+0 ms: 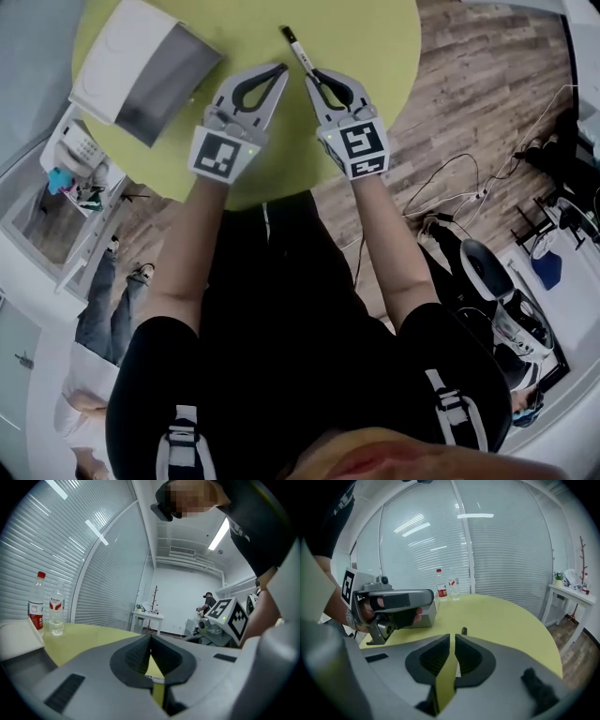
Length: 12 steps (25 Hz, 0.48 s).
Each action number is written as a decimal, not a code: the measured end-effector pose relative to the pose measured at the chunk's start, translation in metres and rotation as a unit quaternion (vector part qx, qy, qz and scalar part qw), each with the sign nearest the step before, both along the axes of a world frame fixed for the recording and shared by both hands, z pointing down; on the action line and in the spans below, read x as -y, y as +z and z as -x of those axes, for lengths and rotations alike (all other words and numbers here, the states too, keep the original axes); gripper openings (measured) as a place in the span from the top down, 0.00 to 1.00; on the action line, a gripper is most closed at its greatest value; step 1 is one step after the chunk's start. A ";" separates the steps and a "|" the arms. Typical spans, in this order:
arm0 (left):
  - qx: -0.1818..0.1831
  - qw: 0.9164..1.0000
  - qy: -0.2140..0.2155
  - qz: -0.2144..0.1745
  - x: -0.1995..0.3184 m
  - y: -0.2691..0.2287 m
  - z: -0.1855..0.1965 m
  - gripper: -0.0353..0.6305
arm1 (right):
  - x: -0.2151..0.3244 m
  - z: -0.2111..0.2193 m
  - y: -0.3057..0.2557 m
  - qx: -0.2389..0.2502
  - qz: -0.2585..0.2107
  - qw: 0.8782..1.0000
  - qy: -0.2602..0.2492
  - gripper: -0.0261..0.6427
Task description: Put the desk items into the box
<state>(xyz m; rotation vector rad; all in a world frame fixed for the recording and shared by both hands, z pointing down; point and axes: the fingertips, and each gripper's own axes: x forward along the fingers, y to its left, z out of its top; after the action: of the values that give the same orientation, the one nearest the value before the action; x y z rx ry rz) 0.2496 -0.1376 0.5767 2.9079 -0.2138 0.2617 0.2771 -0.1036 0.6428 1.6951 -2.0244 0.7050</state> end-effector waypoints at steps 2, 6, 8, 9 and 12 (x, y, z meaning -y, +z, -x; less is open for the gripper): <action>0.001 1.000 -0.006 0.004 0.004 0.011 -0.002 0.93 | 0.004 -0.004 0.013 -0.007 0.008 1.000 0.001 0.92; 0.001 1.000 -0.013 0.011 0.007 0.027 -0.003 0.93 | 0.010 -0.009 0.036 -0.021 0.032 0.999 0.001 0.81; 0.007 1.000 -0.016 0.017 0.007 0.034 -0.003 0.93 | 0.013 -0.012 0.044 -0.028 0.043 0.999 0.000 0.80; 0.009 1.000 -0.017 0.019 0.007 0.036 -0.003 0.93 | 0.014 -0.014 0.048 -0.032 0.048 0.998 -0.002 0.80; 0.011 0.999 -0.022 0.021 0.007 0.042 -0.003 0.93 | 0.016 -0.015 0.063 -0.037 0.068 0.997 -0.011 0.80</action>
<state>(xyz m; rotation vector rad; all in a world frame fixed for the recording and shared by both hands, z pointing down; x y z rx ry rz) 0.2525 -0.1445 0.6185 2.8557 -0.2717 0.2887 0.2917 -0.1191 0.7061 1.5959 -1.8955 0.7442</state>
